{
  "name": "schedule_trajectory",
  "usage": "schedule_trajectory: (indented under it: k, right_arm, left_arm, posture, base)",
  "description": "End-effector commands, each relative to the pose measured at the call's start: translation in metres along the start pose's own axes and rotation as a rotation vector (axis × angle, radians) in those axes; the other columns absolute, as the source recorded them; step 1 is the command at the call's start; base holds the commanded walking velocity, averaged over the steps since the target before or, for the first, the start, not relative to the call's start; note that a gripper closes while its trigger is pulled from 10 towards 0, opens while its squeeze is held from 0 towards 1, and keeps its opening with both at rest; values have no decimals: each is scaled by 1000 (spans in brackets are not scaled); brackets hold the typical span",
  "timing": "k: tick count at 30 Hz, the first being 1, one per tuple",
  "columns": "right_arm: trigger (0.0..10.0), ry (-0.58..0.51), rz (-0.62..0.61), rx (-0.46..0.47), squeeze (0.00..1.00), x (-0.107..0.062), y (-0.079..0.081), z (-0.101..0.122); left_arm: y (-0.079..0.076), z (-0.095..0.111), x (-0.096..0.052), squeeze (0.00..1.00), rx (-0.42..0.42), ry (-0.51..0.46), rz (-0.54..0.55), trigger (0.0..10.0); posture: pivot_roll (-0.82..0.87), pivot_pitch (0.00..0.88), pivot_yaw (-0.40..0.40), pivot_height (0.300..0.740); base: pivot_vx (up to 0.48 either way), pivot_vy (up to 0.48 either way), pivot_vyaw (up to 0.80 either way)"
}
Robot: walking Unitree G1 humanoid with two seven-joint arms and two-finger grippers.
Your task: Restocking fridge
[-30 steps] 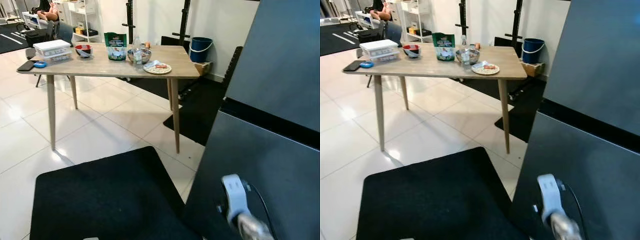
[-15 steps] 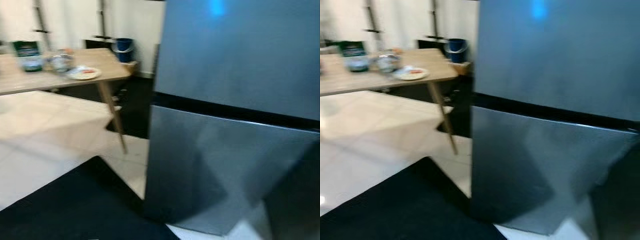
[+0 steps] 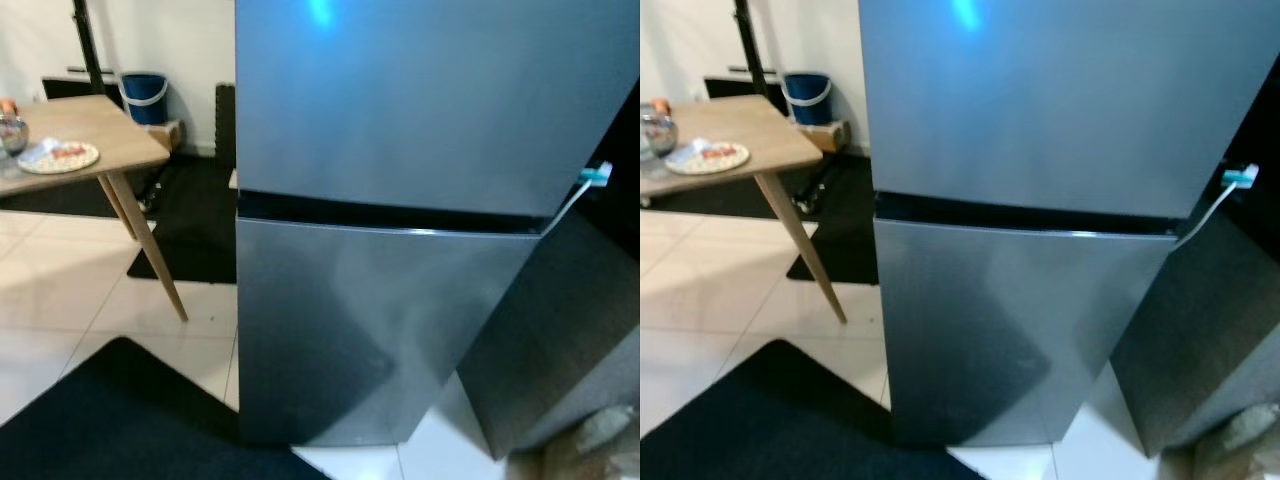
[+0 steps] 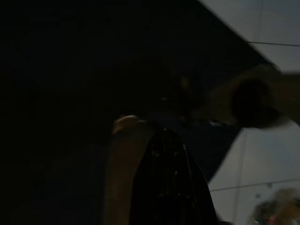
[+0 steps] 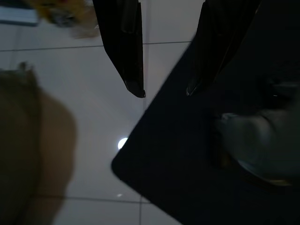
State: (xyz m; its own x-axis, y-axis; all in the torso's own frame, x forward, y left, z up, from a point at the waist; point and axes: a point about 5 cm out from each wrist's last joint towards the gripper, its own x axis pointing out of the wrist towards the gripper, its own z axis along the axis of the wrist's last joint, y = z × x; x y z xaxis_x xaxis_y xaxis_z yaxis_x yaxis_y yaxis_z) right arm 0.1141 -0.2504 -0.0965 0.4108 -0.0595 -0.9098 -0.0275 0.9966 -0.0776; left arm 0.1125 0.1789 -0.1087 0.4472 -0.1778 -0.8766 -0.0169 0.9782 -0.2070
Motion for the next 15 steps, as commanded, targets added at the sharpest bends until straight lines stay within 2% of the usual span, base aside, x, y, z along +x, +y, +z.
schedule_trajectory:
  k: [1,4,8,15]
  right_arm:
    - [10000,12,-15,-4,0,-2,-5,-4]
    - [10000,5,-17,-8,0,-2,-4,-4]
    - [10000,10,-11,-15,0,-1,-2,-4]
    - [10000,17,-3,-20,0,-1,1,-7]
  left_arm:
    - [-4,3,2,0,14,-2,-6,10000]
    - [-4,3,2,0,14,-2,-5,10000]
    - [-3,3,2,0,31,-3,-7,10000]
    - [-2,3,1,0,41,-3,-8,10000]
  posture:
    - [-67,0,-44,740]
    - [-67,0,-43,740]
    - [-67,0,-43,740]
    - [-67,0,-39,740]
  base:
    - [0,0,-800]
    - [0,0,-671]
    - [0,0,0]
    - [408,0,0]
